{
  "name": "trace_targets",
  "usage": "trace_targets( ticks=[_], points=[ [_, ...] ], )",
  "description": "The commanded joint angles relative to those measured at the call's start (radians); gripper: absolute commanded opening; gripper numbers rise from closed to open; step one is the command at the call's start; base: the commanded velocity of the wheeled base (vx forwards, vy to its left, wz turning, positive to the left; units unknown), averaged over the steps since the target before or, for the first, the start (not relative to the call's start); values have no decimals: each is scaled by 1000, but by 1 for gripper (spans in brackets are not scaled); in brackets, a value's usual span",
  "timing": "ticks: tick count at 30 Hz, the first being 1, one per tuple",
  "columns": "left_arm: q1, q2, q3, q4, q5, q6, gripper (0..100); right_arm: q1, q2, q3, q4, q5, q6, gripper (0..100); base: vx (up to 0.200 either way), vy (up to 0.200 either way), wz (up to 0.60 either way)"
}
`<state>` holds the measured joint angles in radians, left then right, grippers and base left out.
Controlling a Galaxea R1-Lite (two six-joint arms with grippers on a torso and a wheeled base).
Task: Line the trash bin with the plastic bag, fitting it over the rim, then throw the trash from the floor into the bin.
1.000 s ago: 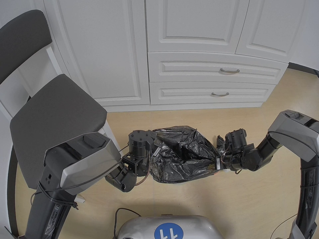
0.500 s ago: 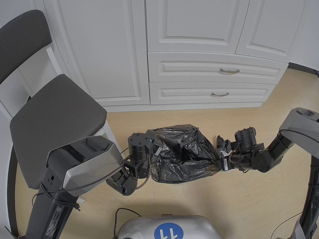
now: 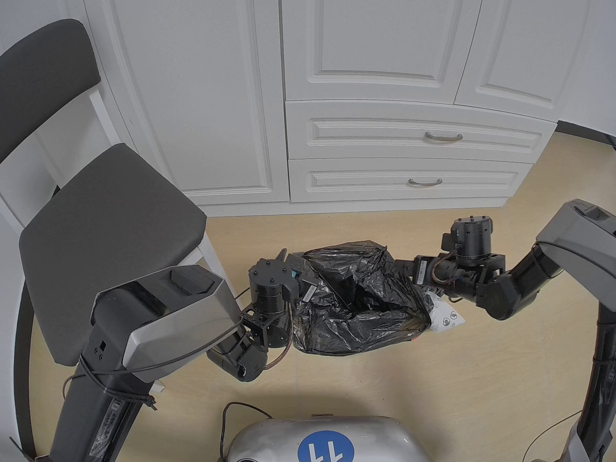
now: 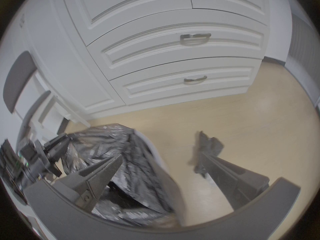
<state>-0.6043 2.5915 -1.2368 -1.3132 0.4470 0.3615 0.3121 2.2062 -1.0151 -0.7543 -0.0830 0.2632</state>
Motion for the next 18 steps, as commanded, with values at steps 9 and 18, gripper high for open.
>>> trace_targets(
  ticks=[9, 18],
  points=[
    [8, -8, 13, -14, 2, 2, 100, 18, 182, -198, 27, 89, 71, 100, 0, 0, 0],
    [-9, -65, 109, -52, 2, 4, 100, 10, 190, -212, 30, 91, 71, 0, 0, 0, 0]
  ],
)
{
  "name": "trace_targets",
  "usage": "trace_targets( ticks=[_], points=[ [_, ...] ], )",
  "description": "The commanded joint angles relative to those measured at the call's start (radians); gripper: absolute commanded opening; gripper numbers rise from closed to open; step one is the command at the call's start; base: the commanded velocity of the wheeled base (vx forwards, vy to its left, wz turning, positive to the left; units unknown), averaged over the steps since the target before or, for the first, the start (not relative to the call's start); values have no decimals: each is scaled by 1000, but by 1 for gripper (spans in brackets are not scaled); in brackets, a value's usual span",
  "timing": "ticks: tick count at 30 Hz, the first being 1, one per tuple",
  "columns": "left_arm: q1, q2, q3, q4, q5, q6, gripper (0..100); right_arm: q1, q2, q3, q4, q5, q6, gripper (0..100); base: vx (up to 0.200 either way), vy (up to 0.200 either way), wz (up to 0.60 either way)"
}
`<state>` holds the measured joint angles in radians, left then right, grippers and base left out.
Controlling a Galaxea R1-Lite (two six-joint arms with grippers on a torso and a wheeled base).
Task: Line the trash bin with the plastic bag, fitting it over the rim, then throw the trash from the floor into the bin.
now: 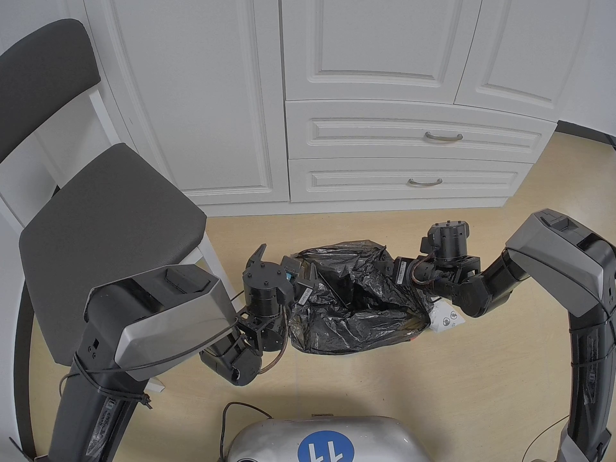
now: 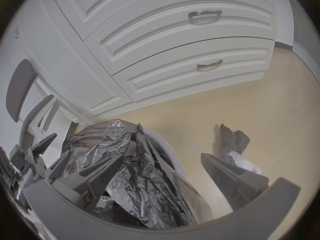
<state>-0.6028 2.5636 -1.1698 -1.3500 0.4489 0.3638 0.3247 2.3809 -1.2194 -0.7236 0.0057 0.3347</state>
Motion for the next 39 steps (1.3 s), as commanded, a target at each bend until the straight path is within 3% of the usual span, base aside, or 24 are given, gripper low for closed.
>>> trace_targets(
  ticks=[1, 8, 16, 18, 20, 23, 32, 33, 39],
  points=[
    [-15, -49, 59, -18, -1, 1, 100, -3, 18, -9, -3, 3, 0, 0, 0, 0, 0],
    [-28, -57, 64, -21, -1, 3, 100, -4, 21, -29, -3, 3, 26, 0, 0, 0, 0],
    [-26, -52, 42, -21, -1, 1, 100, -3, 41, -140, -10, -18, 158, 0, 0, 0, 0],
    [-26, -52, 38, -21, -1, 1, 100, 1, 57, -166, -13, -33, 184, 0, 0, 0, 0],
    [-26, -49, 30, -20, -1, 1, 100, 4, 97, -243, -14, -101, 228, 0, 0, 0, 0],
    [-26, -45, 19, -18, -1, 1, 100, 7, 136, -298, -19, -139, 251, 0, 0, 0, 0],
    [-23, -23, -21, -1, -1, 3, 100, 16, 210, -328, -151, -150, 262, 0, 0, 0, 0],
    [-23, -20, -30, 5, -1, 3, 100, 16, 212, -328, -161, -156, 259, 100, 0, 0, 0],
    [-17, -17, -87, 104, -3, 6, 100, 14, 126, -256, -183, -150, 256, 100, 0, 0, 0]
  ],
)
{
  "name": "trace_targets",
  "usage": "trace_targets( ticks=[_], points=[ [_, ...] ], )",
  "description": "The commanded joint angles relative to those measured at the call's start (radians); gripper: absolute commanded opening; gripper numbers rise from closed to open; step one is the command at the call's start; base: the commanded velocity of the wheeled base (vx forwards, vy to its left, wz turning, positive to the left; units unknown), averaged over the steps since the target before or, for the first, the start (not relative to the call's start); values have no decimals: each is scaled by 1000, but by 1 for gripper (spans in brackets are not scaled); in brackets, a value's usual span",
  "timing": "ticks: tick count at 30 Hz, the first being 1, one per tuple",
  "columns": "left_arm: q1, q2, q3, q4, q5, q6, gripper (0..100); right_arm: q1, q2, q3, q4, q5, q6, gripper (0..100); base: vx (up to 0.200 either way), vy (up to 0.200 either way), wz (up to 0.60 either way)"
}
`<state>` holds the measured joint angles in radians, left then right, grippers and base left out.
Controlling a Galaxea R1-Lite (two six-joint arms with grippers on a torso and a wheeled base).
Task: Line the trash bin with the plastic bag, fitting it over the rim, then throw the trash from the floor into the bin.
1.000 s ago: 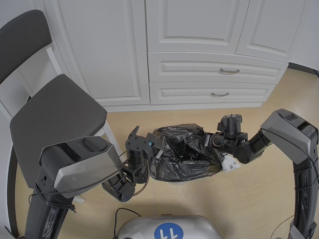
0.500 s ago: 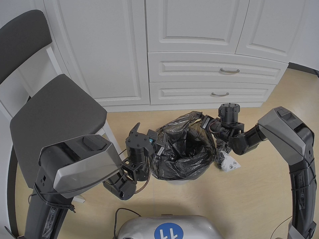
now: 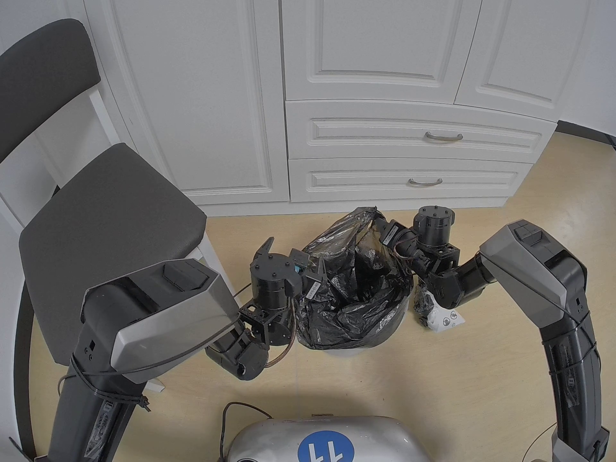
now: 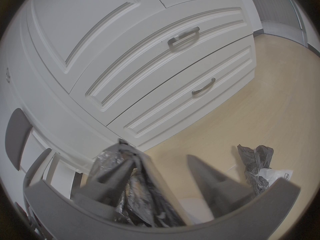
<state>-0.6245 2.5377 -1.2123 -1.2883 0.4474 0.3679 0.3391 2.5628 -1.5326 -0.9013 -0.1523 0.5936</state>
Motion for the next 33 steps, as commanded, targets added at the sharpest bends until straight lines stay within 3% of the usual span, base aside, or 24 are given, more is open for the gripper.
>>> trace_targets(
  ticks=[1, 4, 10, 16, 19, 33],
  points=[
    [6, 9, -58, 58, -1, 2, 100, -2, -81, 86, -5, 13, -6, 100, 0, 0, 0],
    [15, 9, -90, 107, -1, 2, 100, -6, -150, 158, 8, 37, -29, 100, 0, 0, 0],
    [51, 38, -190, 202, -7, 2, 100, -19, -242, 281, 25, 63, -178, 100, 0, 0, 0],
    [83, 76, -296, 273, -7, 2, 100, -22, -352, 404, 228, 94, -328, 100, 0, 0, 0],
    [95, 101, -354, 313, -7, 0, 100, -22, -351, 427, 262, 126, -353, 100, 0, 0, 0],
    [129, 167, -546, 437, -6, -1, 100, -92, -311, 434, 265, 117, -469, 100, 0, 0, 0]
  ],
)
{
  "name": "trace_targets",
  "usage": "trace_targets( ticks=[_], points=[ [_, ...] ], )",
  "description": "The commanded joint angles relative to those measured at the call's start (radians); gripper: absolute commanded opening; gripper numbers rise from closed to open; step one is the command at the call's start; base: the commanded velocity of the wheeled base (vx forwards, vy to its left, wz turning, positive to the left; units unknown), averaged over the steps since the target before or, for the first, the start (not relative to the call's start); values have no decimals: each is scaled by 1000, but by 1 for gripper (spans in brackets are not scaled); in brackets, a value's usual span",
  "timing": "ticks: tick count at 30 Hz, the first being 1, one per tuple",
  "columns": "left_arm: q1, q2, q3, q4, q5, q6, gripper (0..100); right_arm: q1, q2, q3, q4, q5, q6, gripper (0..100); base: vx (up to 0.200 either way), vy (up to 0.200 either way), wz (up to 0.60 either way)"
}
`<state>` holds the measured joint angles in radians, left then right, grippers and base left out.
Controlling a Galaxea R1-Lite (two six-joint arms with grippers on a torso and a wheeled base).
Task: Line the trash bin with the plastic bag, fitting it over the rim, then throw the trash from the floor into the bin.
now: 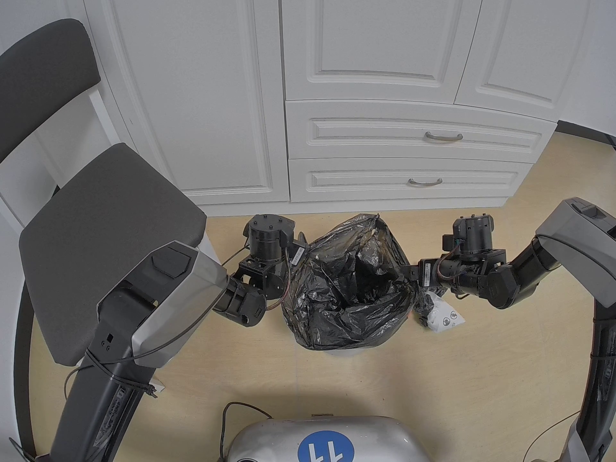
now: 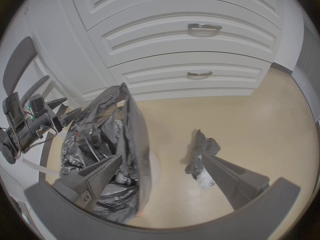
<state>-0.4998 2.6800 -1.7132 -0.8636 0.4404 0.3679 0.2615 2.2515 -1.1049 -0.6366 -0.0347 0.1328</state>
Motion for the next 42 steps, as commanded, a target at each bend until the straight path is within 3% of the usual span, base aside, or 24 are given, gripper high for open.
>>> trace_targets(
  ticks=[1, 8, 18, 24, 33, 42],
  points=[
    [3, 23, -45, 9, 1, -1, 100, -18, 3, 7, 0, -1, -10, 100, 0, 0, 0],
    [-20, -12, -22, -32, 6, -1, 100, -47, 57, -4, 2, -2, -58, 100, 0, 0, 0],
    [-94, -97, 118, -104, 6, 6, 100, -87, 80, -20, 31, -5, -90, 100, 0, 0, 0],
    [-117, -117, 170, -104, 6, 9, 100, -93, 80, -16, 34, -53, -131, 100, 0, 0, 0],
    [-95, -85, 168, -54, -2, 11, 100, -68, 69, -21, 18, -51, -119, 100, 0, 0, 0],
    [-34, -15, 101, -31, -2, 6, 100, -33, 33, -21, -58, -59, -42, 100, 0, 0, 0]
  ],
)
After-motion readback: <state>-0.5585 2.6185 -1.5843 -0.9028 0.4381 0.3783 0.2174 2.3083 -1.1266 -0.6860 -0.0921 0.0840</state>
